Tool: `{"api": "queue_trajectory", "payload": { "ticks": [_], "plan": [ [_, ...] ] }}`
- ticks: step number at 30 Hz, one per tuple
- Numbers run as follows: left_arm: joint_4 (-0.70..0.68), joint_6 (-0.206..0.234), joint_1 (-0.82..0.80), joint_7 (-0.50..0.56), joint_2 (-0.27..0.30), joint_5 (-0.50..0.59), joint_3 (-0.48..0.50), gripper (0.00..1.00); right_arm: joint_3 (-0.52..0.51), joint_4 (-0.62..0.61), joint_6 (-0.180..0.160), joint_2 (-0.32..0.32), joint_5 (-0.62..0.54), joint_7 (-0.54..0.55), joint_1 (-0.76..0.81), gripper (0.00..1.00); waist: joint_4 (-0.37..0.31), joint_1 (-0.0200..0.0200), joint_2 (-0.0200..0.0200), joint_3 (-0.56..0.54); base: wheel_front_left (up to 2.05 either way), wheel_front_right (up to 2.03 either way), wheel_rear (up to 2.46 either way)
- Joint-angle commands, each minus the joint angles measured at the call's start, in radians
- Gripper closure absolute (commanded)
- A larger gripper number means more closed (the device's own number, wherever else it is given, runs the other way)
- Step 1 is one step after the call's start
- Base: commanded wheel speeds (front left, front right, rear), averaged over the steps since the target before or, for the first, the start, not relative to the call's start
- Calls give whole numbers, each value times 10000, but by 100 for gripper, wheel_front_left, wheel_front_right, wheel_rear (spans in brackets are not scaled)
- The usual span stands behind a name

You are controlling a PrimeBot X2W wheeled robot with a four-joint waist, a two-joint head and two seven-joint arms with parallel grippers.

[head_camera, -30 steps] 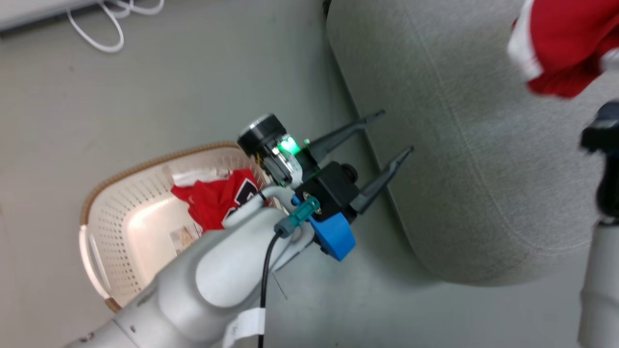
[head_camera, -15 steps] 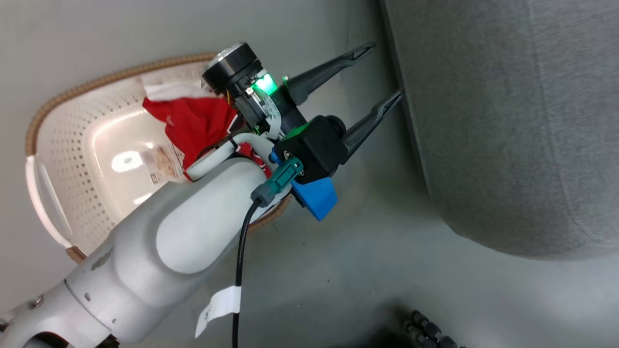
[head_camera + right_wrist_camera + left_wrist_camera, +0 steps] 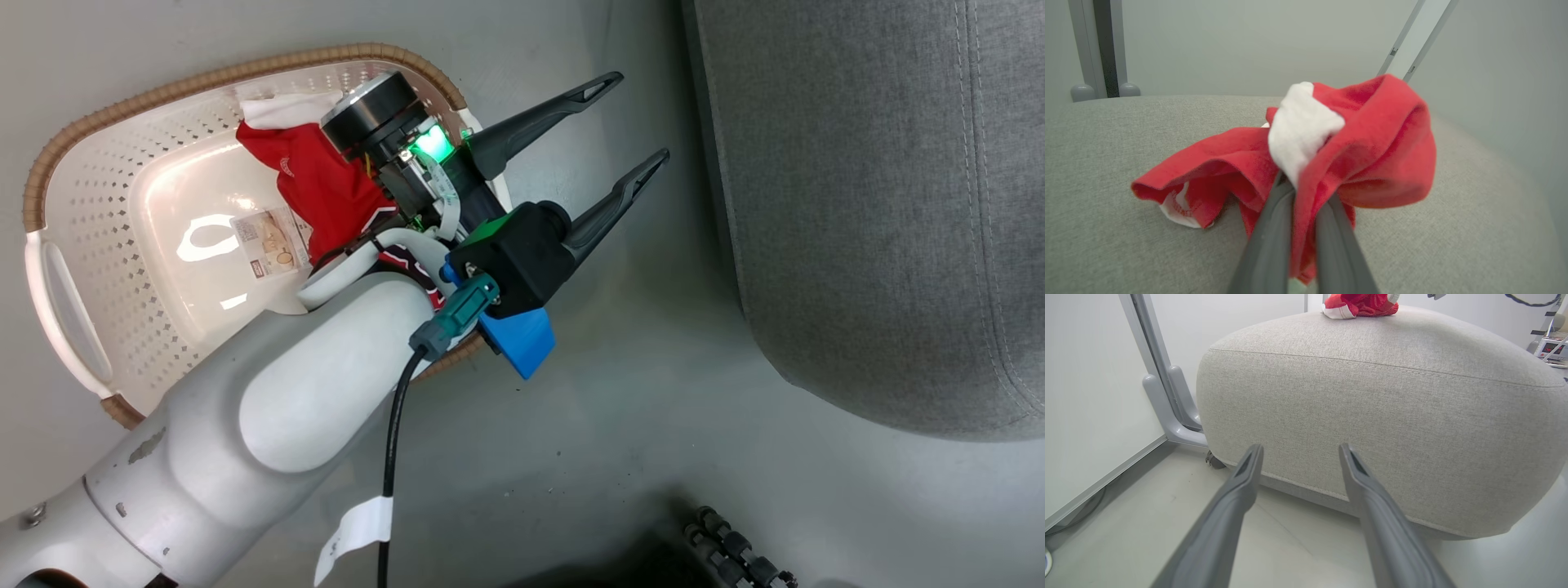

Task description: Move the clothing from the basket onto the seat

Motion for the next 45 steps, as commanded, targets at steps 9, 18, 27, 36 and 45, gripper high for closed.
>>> {"api": "queue_trajectory", "payload": {
  "ticks": [9,18,27,36,45],
  "plan": [
    [22,200,174,-144,53,-179,16,0,-639,-314,-2,679,-572,-31,381,0,38,-1,0,-374,0,0,0],
    [463,508,683,-646,-275,-583,285,0,-372,-1849,-1,967,209,-31,2830,0,84,-1,0,-1744,0,0,0],
    [188,1115,1935,-772,-401,-1143,1885,0,1705,-3899,-1,1128,1335,-31,4795,0,316,-1,0,-3551,0,0,0],
    [-340,1406,3682,-774,-550,-1000,4389,0,3936,-5205,-1,1606,1413,-23,5764,0,1156,-1,0,-5127,0,0,0],
    [-286,1205,5405,-769,-953,-570,6641,0,5795,-5052,-1,1840,1584,-22,6319,0,1880,-1,0,-6250,0,0,0]
  ]
}}
